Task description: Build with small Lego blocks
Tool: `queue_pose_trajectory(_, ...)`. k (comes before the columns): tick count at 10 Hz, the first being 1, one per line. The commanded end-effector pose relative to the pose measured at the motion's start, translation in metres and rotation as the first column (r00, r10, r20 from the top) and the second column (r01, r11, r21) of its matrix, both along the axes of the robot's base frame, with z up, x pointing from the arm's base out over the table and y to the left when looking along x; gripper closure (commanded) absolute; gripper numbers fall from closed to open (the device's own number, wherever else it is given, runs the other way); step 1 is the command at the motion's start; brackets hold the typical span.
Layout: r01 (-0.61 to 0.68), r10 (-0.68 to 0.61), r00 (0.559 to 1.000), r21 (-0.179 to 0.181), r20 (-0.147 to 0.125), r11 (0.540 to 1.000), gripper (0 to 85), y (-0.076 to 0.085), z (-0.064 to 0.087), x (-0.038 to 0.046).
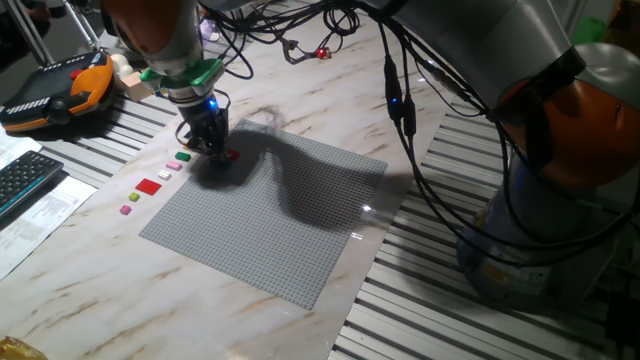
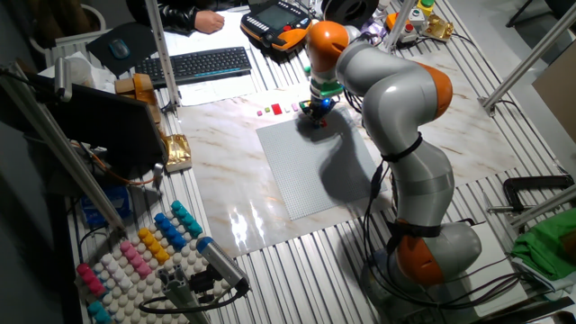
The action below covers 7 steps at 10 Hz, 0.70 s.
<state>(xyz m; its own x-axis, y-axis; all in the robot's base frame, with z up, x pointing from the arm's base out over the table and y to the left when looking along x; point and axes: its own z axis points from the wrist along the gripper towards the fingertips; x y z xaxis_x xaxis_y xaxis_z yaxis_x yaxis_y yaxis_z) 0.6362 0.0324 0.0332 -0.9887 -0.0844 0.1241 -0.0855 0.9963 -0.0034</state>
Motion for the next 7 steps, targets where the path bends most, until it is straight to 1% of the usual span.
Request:
queue_pose_trajectory(1,0.001,-0.001,1.000,0.004,0.003,1.000,84.3,0.000,-0.002,0.0007)
queue_pose_trajectory(3,0.001,-0.001,1.000,0.009,0.006,1.000,84.3,0.001,-0.005,0.0023)
queue_pose_trajectory(4,0.001,-0.001,1.000,0.011,0.004,1.000,84.3,0.001,-0.003,0.0024)
queue_pose_trajectory(5,0.000,0.000,1.000,0.012,-0.003,1.000,84.3,0.000,0.001,0.0030)
queue_pose_trajectory(6,-0.006,0.006,1.000,0.016,-0.014,1.000,84.3,-0.004,0.010,0.0040)
queue_pose_trajectory(7,-0.010,0.011,1.000,0.018,-0.029,1.000,84.3,-0.007,0.022,0.0073)
